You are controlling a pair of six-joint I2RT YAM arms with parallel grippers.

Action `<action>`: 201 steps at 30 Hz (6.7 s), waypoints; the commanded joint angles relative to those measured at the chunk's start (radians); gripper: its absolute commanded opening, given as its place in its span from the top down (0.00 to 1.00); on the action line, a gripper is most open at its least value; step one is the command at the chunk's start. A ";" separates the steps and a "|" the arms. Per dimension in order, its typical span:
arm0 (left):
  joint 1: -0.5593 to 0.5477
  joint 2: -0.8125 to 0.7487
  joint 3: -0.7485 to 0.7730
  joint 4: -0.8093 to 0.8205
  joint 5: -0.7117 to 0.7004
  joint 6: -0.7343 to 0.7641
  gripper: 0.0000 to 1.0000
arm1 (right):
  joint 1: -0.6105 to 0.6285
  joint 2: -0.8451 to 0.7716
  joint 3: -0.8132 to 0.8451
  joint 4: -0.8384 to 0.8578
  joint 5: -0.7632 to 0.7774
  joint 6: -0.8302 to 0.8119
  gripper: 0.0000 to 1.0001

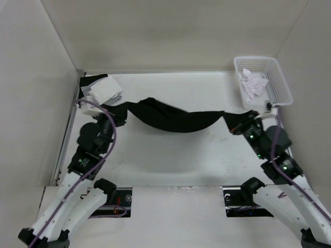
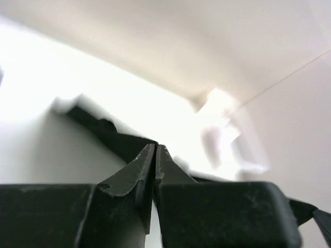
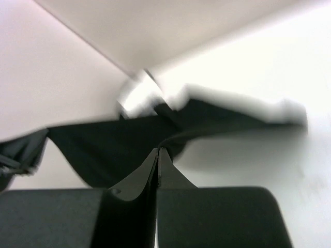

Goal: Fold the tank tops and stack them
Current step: Flatten the tank top out, then fold the tank top

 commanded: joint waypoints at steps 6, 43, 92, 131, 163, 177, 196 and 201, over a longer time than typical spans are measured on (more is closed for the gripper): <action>0.013 -0.032 0.467 0.004 -0.097 0.051 0.99 | 0.196 0.136 0.669 -0.115 0.243 -0.269 1.00; 0.361 0.555 0.487 0.211 0.141 -0.108 0.97 | -0.271 0.832 1.023 -0.056 -0.181 -0.165 1.00; 0.399 1.117 0.431 0.371 0.006 -0.172 0.83 | -0.286 1.406 0.700 0.346 -0.320 0.069 0.87; 0.499 0.784 -0.540 0.591 0.211 -0.373 0.69 | -0.077 0.817 -0.365 0.740 -0.224 0.139 0.87; 0.473 0.807 -0.539 0.682 0.182 -0.379 0.98 | -0.145 1.102 -0.358 0.820 -0.228 0.319 0.73; 0.462 0.815 -0.531 0.697 0.186 -0.381 1.00 | -0.145 1.136 -0.326 0.846 -0.159 0.315 0.97; 0.369 -0.282 -0.110 -0.146 0.214 -0.257 1.00 | 0.187 -0.107 -0.096 -0.035 0.257 -0.017 1.00; 0.371 -0.327 0.015 -0.235 0.210 -0.233 1.00 | 0.359 -0.138 0.059 -0.141 0.378 -0.049 1.00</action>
